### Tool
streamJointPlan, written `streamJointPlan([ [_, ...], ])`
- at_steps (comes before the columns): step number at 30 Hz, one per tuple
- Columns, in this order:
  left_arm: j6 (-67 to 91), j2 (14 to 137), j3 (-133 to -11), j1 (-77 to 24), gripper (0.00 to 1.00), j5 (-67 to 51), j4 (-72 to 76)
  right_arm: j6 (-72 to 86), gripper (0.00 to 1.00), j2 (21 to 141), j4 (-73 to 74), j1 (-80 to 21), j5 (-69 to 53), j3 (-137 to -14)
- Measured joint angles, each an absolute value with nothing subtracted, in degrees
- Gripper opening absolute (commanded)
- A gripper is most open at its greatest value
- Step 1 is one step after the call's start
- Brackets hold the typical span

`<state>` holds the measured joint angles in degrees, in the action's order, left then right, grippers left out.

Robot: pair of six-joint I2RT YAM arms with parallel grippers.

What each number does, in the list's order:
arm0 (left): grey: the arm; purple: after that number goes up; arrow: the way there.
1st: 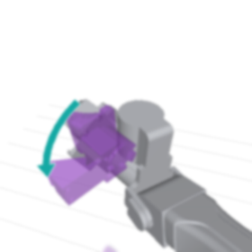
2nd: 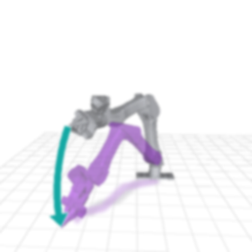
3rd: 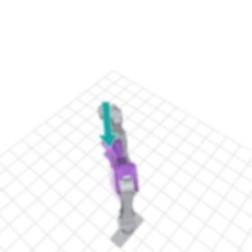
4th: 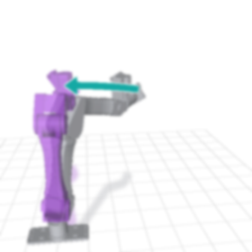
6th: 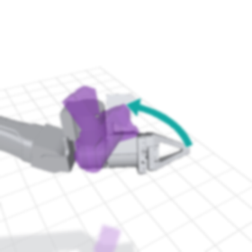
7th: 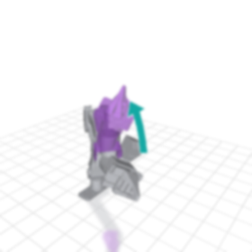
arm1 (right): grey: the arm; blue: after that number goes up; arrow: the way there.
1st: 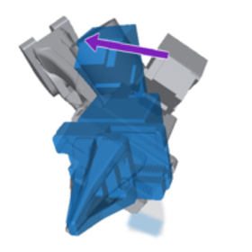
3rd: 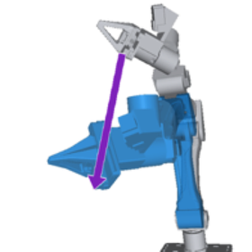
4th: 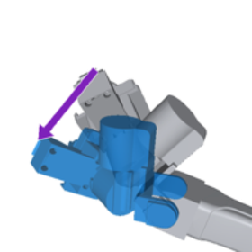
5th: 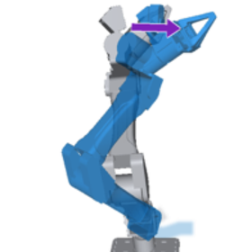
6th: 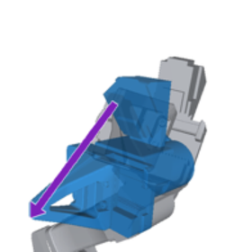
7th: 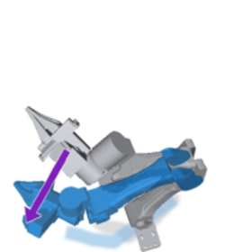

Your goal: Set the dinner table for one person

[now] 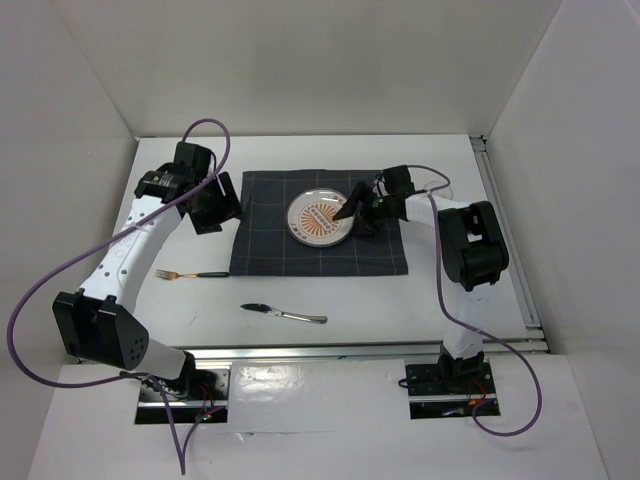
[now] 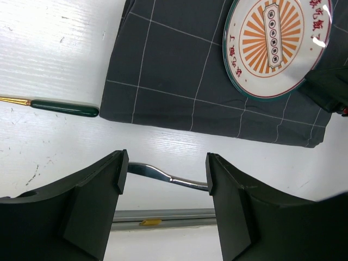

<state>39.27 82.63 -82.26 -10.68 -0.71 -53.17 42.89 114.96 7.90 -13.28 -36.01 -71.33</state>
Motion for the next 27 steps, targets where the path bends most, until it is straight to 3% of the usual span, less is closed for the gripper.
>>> streamJointPlan([
  [8,39.2,82.6,-82.2,-10.7,0.76,-2.2,-52.7,39.8,0.88,113.8,15.3,-16.2,-27.0,-77.3],
  [17,39.0,82.7,-82.2,-10.7,0.76,-2.8,-52.3,33.8,0.92,103.3,28.3,-15.5,-10.8,-88.8],
  [22,39.0,83.0,-82.2,-10.7,0.76,-2.9,-52.2,31.8,0.79,96.1,31.1,-8.9,-7.1,-88.4],
  [27,38.8,83.7,-82.2,-10.7,0.76,-3.0,-52.2,30.0,0.86,92.8,33.0,3.8,-4.4,-86.5],
])
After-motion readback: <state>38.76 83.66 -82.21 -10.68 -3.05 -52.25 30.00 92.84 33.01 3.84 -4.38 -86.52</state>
